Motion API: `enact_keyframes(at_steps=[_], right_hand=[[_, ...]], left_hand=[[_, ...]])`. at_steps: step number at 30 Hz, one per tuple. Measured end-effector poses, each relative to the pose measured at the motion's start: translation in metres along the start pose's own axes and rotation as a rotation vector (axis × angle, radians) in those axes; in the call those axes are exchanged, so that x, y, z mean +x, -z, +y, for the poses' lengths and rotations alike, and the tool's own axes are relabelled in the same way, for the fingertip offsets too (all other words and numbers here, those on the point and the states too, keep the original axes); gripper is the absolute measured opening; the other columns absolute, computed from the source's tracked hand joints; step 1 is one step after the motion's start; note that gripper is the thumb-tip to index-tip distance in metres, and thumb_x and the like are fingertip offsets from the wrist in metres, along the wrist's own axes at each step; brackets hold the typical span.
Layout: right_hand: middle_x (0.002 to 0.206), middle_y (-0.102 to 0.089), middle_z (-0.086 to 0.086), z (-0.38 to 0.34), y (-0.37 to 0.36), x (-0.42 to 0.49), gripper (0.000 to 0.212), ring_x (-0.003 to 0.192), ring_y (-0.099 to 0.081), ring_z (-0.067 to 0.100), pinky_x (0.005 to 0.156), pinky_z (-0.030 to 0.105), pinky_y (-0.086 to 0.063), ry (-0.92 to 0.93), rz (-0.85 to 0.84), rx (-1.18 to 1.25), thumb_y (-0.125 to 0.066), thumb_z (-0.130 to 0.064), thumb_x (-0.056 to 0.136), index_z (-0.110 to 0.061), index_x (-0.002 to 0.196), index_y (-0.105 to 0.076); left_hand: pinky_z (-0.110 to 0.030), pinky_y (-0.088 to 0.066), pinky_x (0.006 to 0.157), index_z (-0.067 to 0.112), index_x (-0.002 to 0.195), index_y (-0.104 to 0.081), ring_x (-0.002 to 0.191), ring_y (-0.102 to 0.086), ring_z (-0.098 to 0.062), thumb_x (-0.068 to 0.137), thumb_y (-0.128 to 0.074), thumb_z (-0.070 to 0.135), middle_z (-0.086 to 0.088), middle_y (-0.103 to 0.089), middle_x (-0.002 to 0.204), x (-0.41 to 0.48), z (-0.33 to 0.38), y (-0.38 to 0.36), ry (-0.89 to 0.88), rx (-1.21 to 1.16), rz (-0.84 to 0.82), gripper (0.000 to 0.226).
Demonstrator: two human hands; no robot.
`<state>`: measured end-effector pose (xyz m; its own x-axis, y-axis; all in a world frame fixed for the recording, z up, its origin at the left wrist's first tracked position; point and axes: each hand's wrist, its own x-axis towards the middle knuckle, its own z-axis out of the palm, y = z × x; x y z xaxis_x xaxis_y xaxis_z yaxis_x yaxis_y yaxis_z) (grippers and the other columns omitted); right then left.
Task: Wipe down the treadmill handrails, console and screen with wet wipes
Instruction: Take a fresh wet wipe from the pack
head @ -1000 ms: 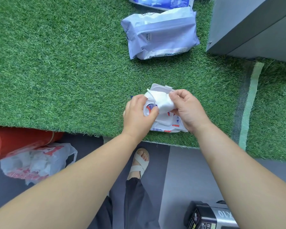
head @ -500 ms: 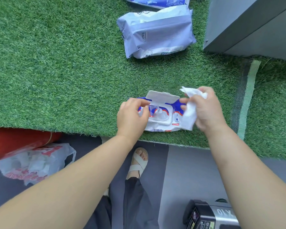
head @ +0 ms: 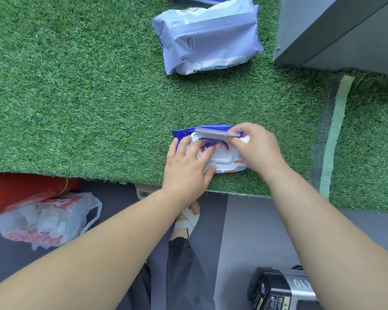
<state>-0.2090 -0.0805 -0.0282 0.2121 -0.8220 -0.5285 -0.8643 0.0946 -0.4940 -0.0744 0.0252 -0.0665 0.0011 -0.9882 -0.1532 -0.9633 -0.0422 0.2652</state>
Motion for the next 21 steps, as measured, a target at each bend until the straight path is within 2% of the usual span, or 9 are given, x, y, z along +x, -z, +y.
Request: enact_keyframes(at_steps=[2,3,6,9,12,14,16,18,21], right_hand=[[0.096,-0.056,-0.001,-0.002,0.000,0.004,0.018,0.089,-0.052,0.016,0.071,0.025,-0.031,-0.006,0.045,0.010,-0.062,-0.035,0.089,-0.024,0.102,-0.069],[0.092,-0.055,-0.001,-0.003,0.000,0.005,0.017,0.086,-0.051,0.017,0.073,0.027,-0.035,-0.007,0.045,0.036,-0.062,-0.036,0.090,-0.023,0.099,-0.070],[0.080,-0.062,-0.003,-0.004,0.002,0.007,0.008,0.075,-0.055,0.019,0.075,0.033,-0.045,-0.016,0.014,0.094,-0.063,-0.036,0.089,-0.029,0.087,-0.066],[0.092,-0.071,-0.001,-0.002,-0.001,0.006,0.015,0.084,-0.062,0.021,0.082,0.034,-0.050,-0.050,0.025,0.137,-0.063,-0.033,0.088,-0.028,0.102,-0.067],[0.104,-0.069,-0.006,-0.002,-0.004,0.001,0.027,0.099,-0.060,0.016,0.085,0.028,-0.045,-0.088,0.039,0.223,-0.059,-0.021,0.089,-0.026,0.116,-0.058],[0.097,-0.068,-0.010,-0.001,-0.008,-0.006,0.024,0.097,-0.060,0.016,0.081,0.027,-0.043,-0.054,0.038,0.214,-0.055,-0.010,0.088,-0.024,0.107,-0.054],[0.097,-0.065,-0.007,0.000,-0.012,-0.014,0.020,0.098,-0.059,0.017,0.083,0.027,-0.040,-0.019,0.042,0.140,-0.054,-0.007,0.087,-0.021,0.100,-0.060],[0.104,-0.064,-0.002,0.004,-0.019,-0.020,0.020,0.099,-0.058,0.018,0.084,0.028,-0.040,0.021,0.045,0.052,-0.056,-0.009,0.087,-0.020,0.098,-0.068],[0.106,-0.060,0.002,0.010,-0.030,-0.025,0.025,0.095,-0.058,0.022,0.079,0.035,-0.046,0.099,0.028,-0.051,-0.057,-0.012,0.088,-0.023,0.105,-0.070]], left_hand=[[-0.043,-0.032,0.091,0.023,0.109,-0.066,0.100,-0.055,-0.033,0.076,-0.047,0.043,-0.007,-0.063,0.101,0.008,0.002,0.002,-0.034,-0.046,0.125,0.043],[-0.042,-0.034,0.086,0.023,0.106,-0.066,0.097,-0.052,-0.030,0.074,-0.049,0.041,-0.006,-0.062,0.099,0.011,0.003,0.003,-0.066,-0.054,0.171,0.040],[-0.034,-0.043,0.065,0.022,0.091,-0.069,0.083,-0.054,-0.029,0.067,-0.058,0.035,-0.005,-0.063,0.091,0.020,0.002,0.002,-0.078,-0.070,0.188,0.029],[-0.029,-0.041,0.055,0.021,0.071,-0.066,0.066,-0.057,-0.029,0.072,-0.049,0.033,0.000,-0.062,0.070,0.025,-0.003,0.003,0.094,-0.174,0.137,0.021],[-0.029,-0.038,0.060,0.022,0.069,-0.062,0.068,-0.056,-0.027,0.071,-0.043,0.043,0.005,-0.063,0.068,0.025,-0.005,0.006,0.169,-0.214,0.126,0.029],[-0.031,-0.035,0.066,0.023,0.075,-0.060,0.077,-0.055,-0.027,0.070,-0.043,0.054,0.005,-0.062,0.075,0.024,-0.001,0.010,0.170,-0.181,0.054,0.036],[-0.034,-0.034,0.075,0.025,0.084,-0.055,0.090,-0.051,-0.025,0.074,-0.051,0.063,0.006,-0.061,0.087,0.027,0.003,0.015,0.231,-0.167,-0.072,0.040],[-0.035,-0.030,0.084,0.028,0.088,-0.051,0.099,-0.048,-0.021,0.078,-0.056,0.061,0.009,-0.060,0.094,0.030,0.006,0.016,0.316,-0.180,-0.102,0.035],[-0.034,-0.027,0.088,0.028,0.093,-0.056,0.103,-0.048,-0.019,0.084,-0.056,0.043,0.008,-0.064,0.093,0.034,0.010,0.017,0.401,-0.227,-0.061,0.018]])
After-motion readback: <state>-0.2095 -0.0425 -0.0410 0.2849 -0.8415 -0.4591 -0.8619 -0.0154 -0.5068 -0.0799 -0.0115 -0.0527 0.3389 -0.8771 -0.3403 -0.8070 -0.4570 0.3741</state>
